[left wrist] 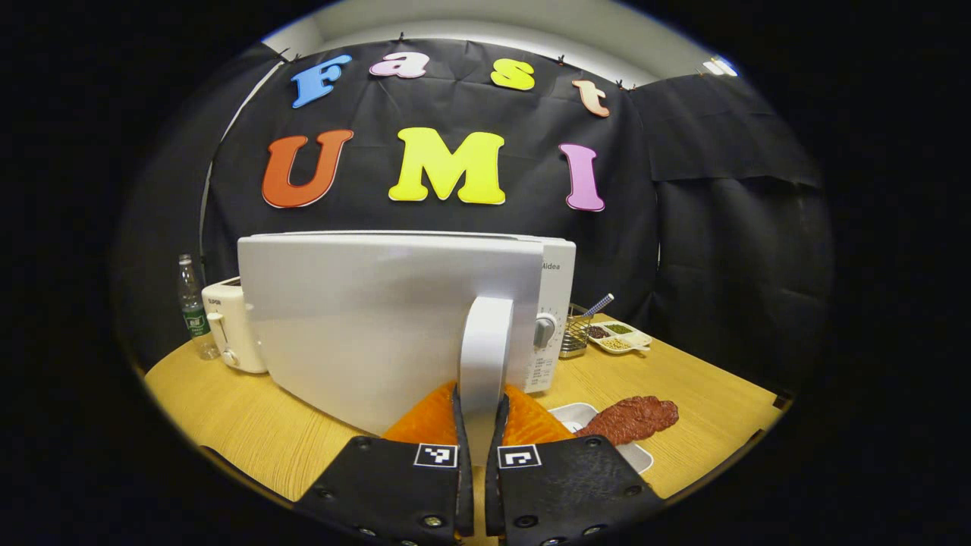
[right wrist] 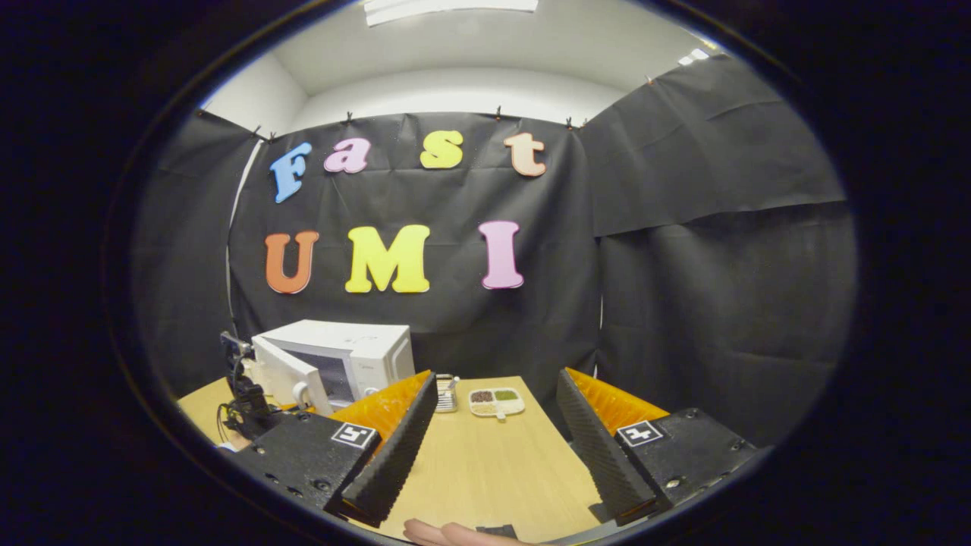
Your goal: Open the microwave oven with the left hand, put the food in, and close the microwave oven.
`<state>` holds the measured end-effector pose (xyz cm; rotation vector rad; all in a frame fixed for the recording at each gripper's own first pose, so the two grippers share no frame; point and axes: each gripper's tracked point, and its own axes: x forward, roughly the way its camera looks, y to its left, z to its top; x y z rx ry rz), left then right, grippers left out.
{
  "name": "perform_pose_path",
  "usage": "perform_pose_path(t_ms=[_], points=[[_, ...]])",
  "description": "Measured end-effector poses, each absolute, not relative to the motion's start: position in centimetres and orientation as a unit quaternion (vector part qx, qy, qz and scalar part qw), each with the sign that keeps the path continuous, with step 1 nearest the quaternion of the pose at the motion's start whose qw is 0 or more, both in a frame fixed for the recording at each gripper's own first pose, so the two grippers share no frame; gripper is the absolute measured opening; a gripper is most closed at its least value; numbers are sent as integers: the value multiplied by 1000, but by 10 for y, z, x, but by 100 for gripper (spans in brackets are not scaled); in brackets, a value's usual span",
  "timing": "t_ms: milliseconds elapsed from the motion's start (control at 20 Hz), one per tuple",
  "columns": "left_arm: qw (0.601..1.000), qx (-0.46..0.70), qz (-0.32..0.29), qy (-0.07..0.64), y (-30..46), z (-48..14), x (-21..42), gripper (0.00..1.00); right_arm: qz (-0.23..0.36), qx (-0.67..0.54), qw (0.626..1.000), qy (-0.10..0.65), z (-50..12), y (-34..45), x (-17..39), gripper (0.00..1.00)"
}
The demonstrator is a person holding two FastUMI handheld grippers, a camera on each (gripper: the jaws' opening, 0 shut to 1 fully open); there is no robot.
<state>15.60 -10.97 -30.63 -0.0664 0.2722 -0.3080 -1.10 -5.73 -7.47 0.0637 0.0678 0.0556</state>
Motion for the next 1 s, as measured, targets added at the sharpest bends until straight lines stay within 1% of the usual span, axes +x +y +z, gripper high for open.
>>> perform_pose_path(t_ms=[200, 250, 350, 400, 450, 550, 600, 650, 700, 750, 800, 850, 900, 950, 1000], points=[[978, -26, -155, 134, -74, -305, 120, 5, 37, 26, 998, 44, -86, -43, -9, 100], [979, -26, -153, 135, -63, -303, 112, 9, 39, 25, 998, 46, -89, -39, -8, 100], [980, -26, -142, 138, -38, -301, 94, 10, 46, 22, 997, 52, -94, -30, -5, 100], [980, -25, -132, 144, -22, -303, 85, 13, 50, 21, 997, 54, -96, -26, -4, 100], [982, -22, -118, 143, -3, -300, 75, 13, 53, 20, 997, 56, -99, -22, -3, 100], [986, -27, -89, 138, 32, -291, 54, 27, 62, 21, 996, 63, -105, -11, 2, 100], [989, -28, -66, 132, 51, -283, 45, 24, 69, 22, 995, 68, -109, -4, 6, 100], [991, -24, -51, 123, 70, -274, 33, 54, 78, 23, 994, 74, -115, 3, 10, 100], [993, -22, -38, 114, 87, -263, 21, 85, 89, 22, 993, 79, -119, 13, 14, 91], [994, -21, -29, 102, 100, -252, 13, 96, 95, 20, 991, 87, -126, 18, 19, 91], [995, -17, -19, 95, 111, -241, 6, 96, 103, 18, 990, 96, -131, 24, 25, 100], [996, -15, -8, 89, 118, -233, 0, 93, 113, 16, 988, 105, -137, 33, 30, 91], [997, -13, -1, 81, 124, -223, -6, 81, 118, 15, 986, 114, -143, 39, 37, 100], [997, -14, 8, 77, 131, -215, -11, 93, 128, 15, 984, 124, -149, 46, 44, 100], [997, -16, 16, 74, 136, -206, -17, 93, 139, 16, 981, 135, -156, 53, 52, 91]])
